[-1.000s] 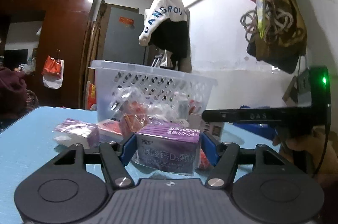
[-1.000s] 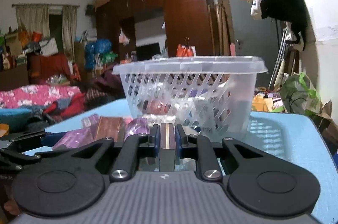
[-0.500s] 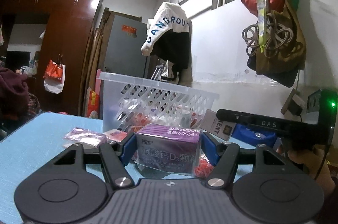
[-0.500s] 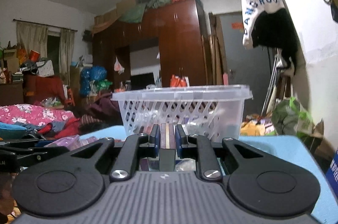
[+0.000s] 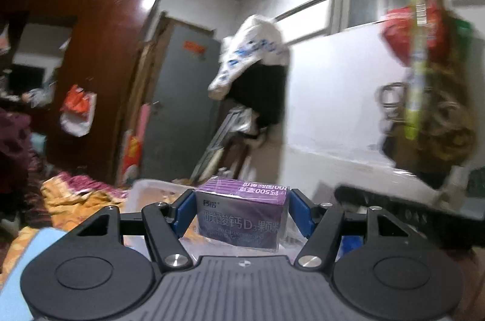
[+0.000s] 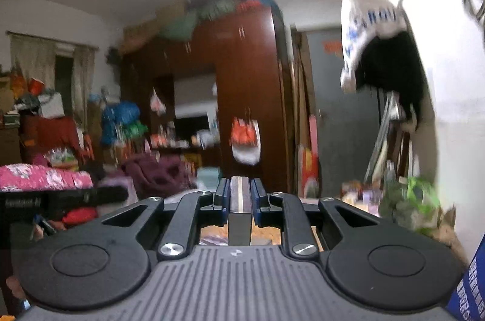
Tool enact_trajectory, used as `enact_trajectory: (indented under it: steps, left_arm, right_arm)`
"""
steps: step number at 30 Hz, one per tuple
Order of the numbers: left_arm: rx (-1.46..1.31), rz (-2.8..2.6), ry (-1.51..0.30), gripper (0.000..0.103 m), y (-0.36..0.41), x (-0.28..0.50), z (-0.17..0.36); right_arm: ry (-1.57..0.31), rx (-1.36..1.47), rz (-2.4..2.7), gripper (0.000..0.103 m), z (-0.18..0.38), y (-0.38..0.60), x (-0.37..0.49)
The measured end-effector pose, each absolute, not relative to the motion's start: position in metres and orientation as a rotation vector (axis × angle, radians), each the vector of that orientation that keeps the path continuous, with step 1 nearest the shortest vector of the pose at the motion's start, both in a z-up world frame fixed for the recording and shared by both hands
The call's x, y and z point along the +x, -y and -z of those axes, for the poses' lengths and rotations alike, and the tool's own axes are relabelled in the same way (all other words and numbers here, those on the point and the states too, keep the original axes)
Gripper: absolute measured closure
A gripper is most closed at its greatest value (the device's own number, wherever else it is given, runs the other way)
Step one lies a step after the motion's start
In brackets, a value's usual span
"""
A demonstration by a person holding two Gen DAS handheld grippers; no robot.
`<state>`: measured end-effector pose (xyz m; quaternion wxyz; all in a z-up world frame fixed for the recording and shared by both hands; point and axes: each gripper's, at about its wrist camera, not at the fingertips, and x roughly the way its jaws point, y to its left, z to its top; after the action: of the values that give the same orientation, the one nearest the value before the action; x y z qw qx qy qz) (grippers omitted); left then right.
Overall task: Organize objects
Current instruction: 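Carry both held boxes over the basket and release them inside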
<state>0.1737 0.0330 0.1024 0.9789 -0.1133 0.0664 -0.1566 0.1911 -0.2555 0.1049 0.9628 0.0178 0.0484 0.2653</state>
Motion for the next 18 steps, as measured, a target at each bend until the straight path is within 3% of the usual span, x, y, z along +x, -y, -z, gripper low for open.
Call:
enact_trajectory:
  steps: [5,6,7,9,11,13,18]
  left_arm:
    - [-0.225,0.258,-0.266,0.032,-0.025,0.233,-0.099]
    - [-0.226,0.258,-0.302,0.029,-0.023,0.241,-0.096]
    - [-0.228,0.248,-0.330,0.029,-0.023,0.247,-0.092]
    - [-0.223,0.194,-0.326,0.029,-0.026,0.239,-0.088]
    - [-0.212,0.177,-0.232,0.028,-0.035,0.207,-0.083]
    - [-0.201,0.222,-0.182,0.015,-0.042,0.171,-0.072]
    - [-0.088,0.193,-0.264,0.014,-0.046,0.129,-0.022]
  right_arm:
    - [-0.215,-0.002,-0.474,0.085,-0.103,0.241,0.238]
    - [-0.241,0.003,-0.486,0.079,-0.101,0.240,0.243]
    - [-0.253,0.015,-0.490,0.071,-0.099,0.241,0.244]
    - [-0.223,0.032,-0.499,0.034,-0.094,0.247,0.231]
    - [-0.139,0.041,-0.509,0.017,-0.089,0.257,0.202]
    - [-0.062,0.042,-0.491,0.016,-0.077,0.271,0.172]
    - [-0.282,-0.006,-0.556,0.015,-0.024,0.281,0.171]
